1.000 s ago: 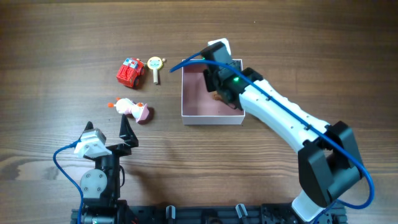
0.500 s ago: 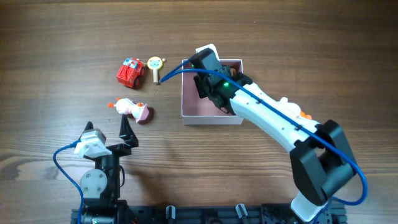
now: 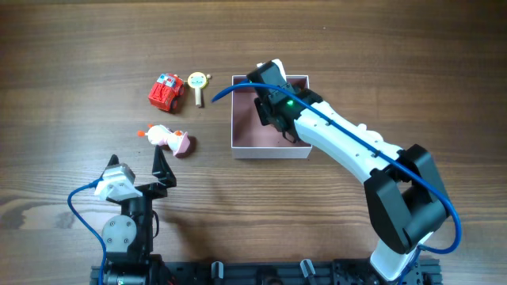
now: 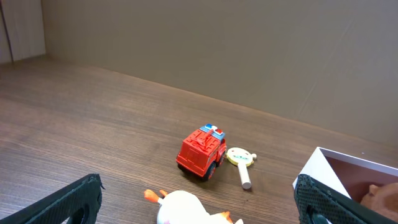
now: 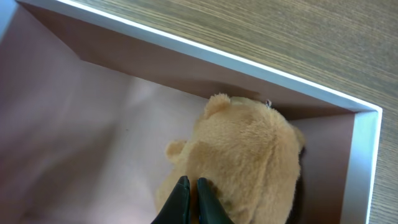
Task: Pack container
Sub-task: 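Lower the teddy bear into the box and adjust it with right gripper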
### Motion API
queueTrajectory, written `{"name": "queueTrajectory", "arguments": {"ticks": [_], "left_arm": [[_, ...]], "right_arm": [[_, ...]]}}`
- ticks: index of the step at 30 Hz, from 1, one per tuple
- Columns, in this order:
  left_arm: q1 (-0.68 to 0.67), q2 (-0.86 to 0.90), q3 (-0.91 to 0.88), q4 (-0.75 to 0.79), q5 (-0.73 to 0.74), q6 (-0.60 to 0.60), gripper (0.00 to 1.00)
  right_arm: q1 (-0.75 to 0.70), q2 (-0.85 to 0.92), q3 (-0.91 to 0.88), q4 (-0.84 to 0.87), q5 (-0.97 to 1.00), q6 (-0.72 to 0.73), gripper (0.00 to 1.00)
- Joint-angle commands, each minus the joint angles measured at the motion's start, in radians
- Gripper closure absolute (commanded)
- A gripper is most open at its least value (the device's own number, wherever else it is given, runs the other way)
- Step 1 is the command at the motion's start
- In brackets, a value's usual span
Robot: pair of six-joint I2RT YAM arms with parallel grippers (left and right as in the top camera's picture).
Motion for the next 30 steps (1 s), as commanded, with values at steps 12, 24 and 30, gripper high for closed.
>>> {"name": "queueTrajectory", "arguments": {"ticks": [12,24,30], "left_arm": [[-0.003,-0.003,-0.007,0.003,0.013,0.02,0.0],[-0.003,-0.003,-0.007,0.003,0.013,0.02,0.0],[-0.003,-0.003,-0.007,0.003,0.013,0.02,0.0]], "right_arm": [[-0.011,0.014,-0.003,-0.058,0.081,-0.084,0.96],[-0.01,0.014,-0.003,-0.066,-0.19,-0.08,0.96],[-0.011,0.014,-0.003,-0.073,-0.192,-0.08,0.96]]}}
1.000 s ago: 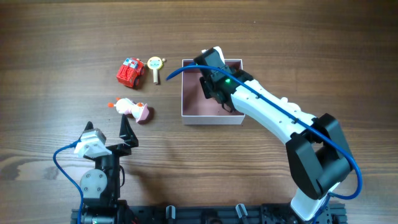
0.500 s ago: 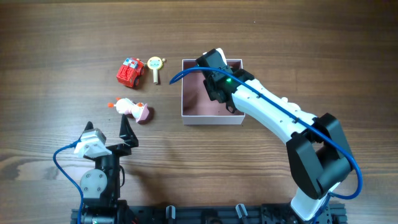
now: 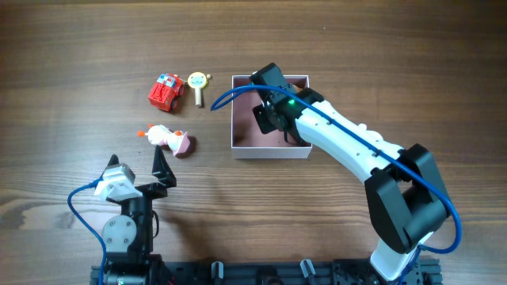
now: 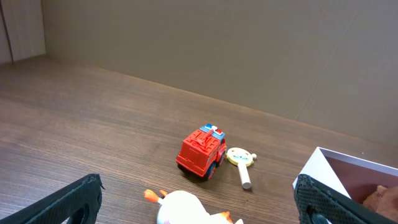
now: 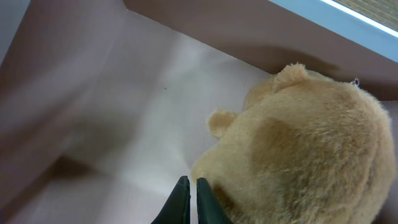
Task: Pack container
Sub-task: 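Lower the teddy bear into the box and adjust it with right gripper, then open the right gripper, withdraw, and grasp the white plush duck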
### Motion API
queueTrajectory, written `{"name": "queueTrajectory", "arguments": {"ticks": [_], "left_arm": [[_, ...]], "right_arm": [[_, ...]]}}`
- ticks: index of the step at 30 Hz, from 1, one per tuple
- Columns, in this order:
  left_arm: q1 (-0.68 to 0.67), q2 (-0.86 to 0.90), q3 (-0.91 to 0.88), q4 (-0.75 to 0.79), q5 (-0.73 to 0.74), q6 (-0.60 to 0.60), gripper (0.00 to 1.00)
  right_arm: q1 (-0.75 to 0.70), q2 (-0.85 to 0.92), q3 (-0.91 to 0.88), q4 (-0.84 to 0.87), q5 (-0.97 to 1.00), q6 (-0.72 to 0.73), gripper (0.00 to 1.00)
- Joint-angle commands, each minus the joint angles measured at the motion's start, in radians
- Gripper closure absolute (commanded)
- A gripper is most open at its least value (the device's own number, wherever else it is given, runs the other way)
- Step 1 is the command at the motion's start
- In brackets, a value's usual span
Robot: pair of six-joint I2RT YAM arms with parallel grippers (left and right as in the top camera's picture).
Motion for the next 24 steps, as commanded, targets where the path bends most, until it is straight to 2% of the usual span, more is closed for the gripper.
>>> {"name": "queueTrajectory", "arguments": {"ticks": [1,6,13,24], "left_arm": [[-0.003,-0.003,-0.007,0.003,0.013,0.02,0.0],[-0.003,-0.003,-0.007,0.003,0.013,0.02,0.0],[-0.003,-0.003,-0.007,0.003,0.013,0.02,0.0],[-0.003,-0.003,-0.007,0.003,0.013,0.02,0.0]], "right_arm": [[-0.004,0.014,-0.003,-0.006,-0.025,-0.01,0.96],[-0.004,0.038,-0.003,-0.034,-0.008,-0.01,0.96],[-0.004,0.055,-0.003,-0.093,0.17,-0.009,0.96],[-0.002,0.055,-0.001,-0.044,-0.011,-0.011,0.96]]}}
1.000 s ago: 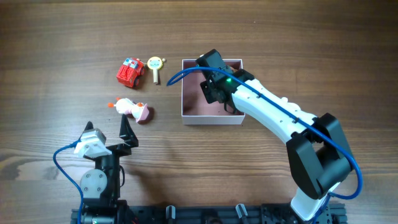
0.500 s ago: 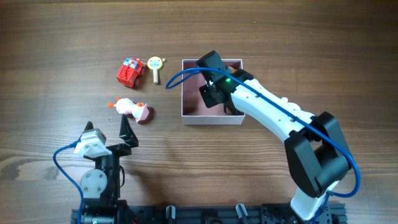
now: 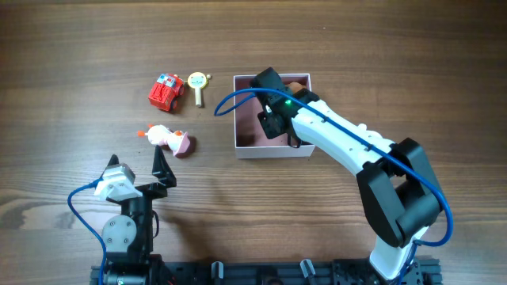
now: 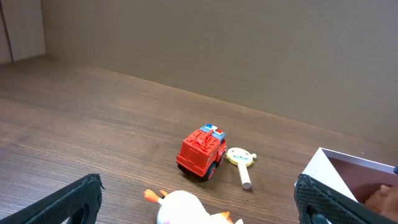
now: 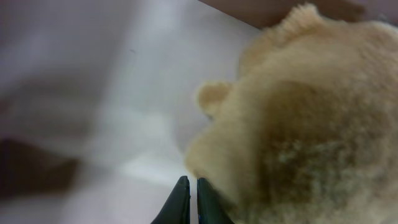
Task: Pack container
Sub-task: 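Open the right gripper, withdraw, and grasp the white plush duck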
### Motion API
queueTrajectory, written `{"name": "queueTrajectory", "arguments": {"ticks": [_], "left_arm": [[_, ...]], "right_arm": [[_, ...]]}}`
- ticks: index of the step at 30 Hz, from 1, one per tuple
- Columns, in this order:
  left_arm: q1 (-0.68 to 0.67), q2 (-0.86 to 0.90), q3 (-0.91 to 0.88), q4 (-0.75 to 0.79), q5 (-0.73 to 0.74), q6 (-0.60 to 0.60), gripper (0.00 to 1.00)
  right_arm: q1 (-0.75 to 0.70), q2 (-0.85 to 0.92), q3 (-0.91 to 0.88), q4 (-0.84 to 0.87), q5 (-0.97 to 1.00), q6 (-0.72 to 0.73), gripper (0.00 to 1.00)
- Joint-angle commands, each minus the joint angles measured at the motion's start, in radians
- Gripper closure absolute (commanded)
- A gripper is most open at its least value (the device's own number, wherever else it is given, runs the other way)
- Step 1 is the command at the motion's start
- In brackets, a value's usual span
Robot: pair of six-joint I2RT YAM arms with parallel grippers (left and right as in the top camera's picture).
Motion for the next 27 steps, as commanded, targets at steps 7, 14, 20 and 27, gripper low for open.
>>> {"name": "queueTrajectory", "arguments": {"ticks": [7,14,20,27], "left_arm": [[-0.003,-0.003,-0.007,0.003,0.013,0.02,0.0],[-0.003,-0.003,-0.007,0.003,0.013,0.02,0.0],[-0.003,-0.003,-0.007,0.003,0.013,0.02,0.0],[-0.003,-0.003,-0.007,0.003,0.013,0.02,0.0]], "right_arm": [[-0.002,-0.011,0.036,0.049,-0.099,-0.01,0.9],[-0.003,-0.281,0.046,-0.034,0.061,0.101,0.68],[-0.003,-0.574,0.045,-0.266,0.236,0.278,0.47],[-0.085,-0.623,-0.053,-0.493,0.312,0.423,0.01]]}}
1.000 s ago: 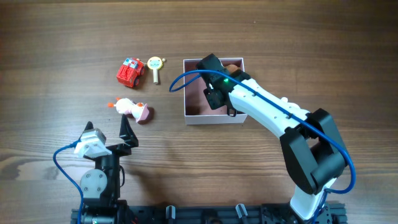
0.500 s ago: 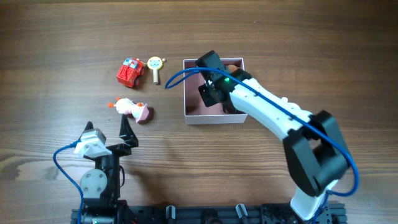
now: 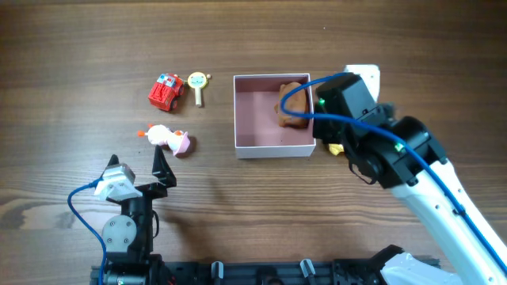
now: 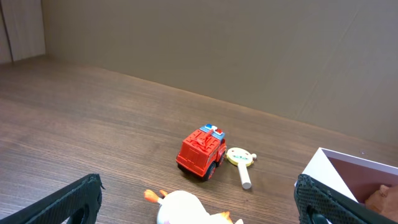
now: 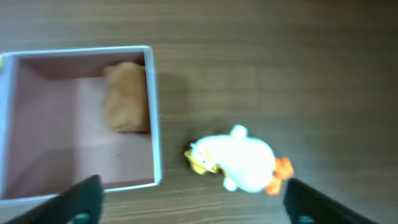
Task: Pack container
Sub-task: 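Open the right gripper, withdraw, and grasp the white plush duck, then carry the white duck over the box with the right gripper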
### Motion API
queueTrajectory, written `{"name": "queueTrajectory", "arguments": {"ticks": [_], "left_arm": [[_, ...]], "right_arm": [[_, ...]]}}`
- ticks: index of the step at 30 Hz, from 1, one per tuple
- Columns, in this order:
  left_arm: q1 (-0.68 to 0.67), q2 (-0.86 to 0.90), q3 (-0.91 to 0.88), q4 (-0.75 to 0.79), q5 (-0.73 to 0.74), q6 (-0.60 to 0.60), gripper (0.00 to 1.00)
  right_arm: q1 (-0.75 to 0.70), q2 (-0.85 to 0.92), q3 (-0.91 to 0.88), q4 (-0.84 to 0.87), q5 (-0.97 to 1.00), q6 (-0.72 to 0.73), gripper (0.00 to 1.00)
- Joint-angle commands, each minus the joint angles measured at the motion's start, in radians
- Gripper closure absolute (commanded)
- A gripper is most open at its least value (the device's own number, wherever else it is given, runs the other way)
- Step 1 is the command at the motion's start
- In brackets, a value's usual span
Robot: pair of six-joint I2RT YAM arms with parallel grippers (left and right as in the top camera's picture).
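A white box (image 3: 236,111) with a pink inside stands mid-table. A brown plush bear (image 3: 293,101) lies in its far right corner, also visible in the right wrist view (image 5: 126,96). My right gripper (image 5: 196,202) hangs open high above the table, right of the box (image 5: 152,118), over a white duck with a yellow beak (image 5: 239,163). On the left lie a red fire truck (image 3: 165,92), a yellow rattle (image 3: 197,85) and a second white duck (image 3: 168,138). My left gripper (image 4: 199,202) rests open at the near left, nothing between its fingers.
The right arm covers most of the duck beside the box in the overhead view; only a yellow bit (image 3: 336,148) shows. From the left wrist, the truck (image 4: 202,152), the rattle (image 4: 241,162) and the box corner (image 4: 323,165) are in sight.
My right gripper was shut and low inside the box against the bear. Now it is open, high up and right of the box, over the white duck. The left arm is unchanged.
My right gripper was shut inside the box with its tips at the bear, first near the far wall, then lower and closer to it. The box shifted slightly right. Now the bear lies in the far right corner and the gripper is out, open.
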Motion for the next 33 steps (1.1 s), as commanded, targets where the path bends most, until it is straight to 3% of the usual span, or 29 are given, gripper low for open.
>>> {"name": "queueTrajectory", "arguments": {"ticks": [1,7,13,19,27,30,31,32,33], "left_arm": [[-0.003,-0.003,-0.006,0.003,0.013,0.02,0.0],[-0.003,-0.003,-0.006,0.003,0.013,0.02,0.0],[-0.003,-0.003,-0.006,0.003,0.013,0.02,0.0],[-0.003,-0.003,-0.006,0.003,0.013,0.02,0.0],[-0.003,-0.003,-0.006,0.003,0.013,0.02,0.0],[-0.003,-0.003,-0.006,0.003,0.013,0.02,0.0],[-0.003,-0.003,-0.006,0.003,0.013,0.02,0.0],[-0.003,-0.003,-0.006,0.003,0.013,0.02,0.0],[-0.003,-0.003,-0.006,0.003,0.013,0.02,0.0]], "right_arm": [[-0.053,0.019,-0.119,0.0,0.051,0.037,0.01],[-0.158,0.023,-0.29,0.131,0.019,-0.18,0.01],[-0.345,0.023,-0.35,0.267,-0.306,-0.381,0.03],[-0.399,0.085,-0.353,0.291,-0.347,-0.436,0.03],[-0.399,0.353,-0.353,0.348,-0.328,-0.48,0.04],[-0.399,0.441,-0.353,0.365,-0.328,-0.476,0.18],[-0.399,0.462,-0.353,0.365,-0.328,-0.472,0.28],[-0.399,0.476,-0.353,0.365,-0.328,-0.465,0.53],[-0.399,0.478,-0.352,0.365,-0.328,-0.46,0.71]]}}
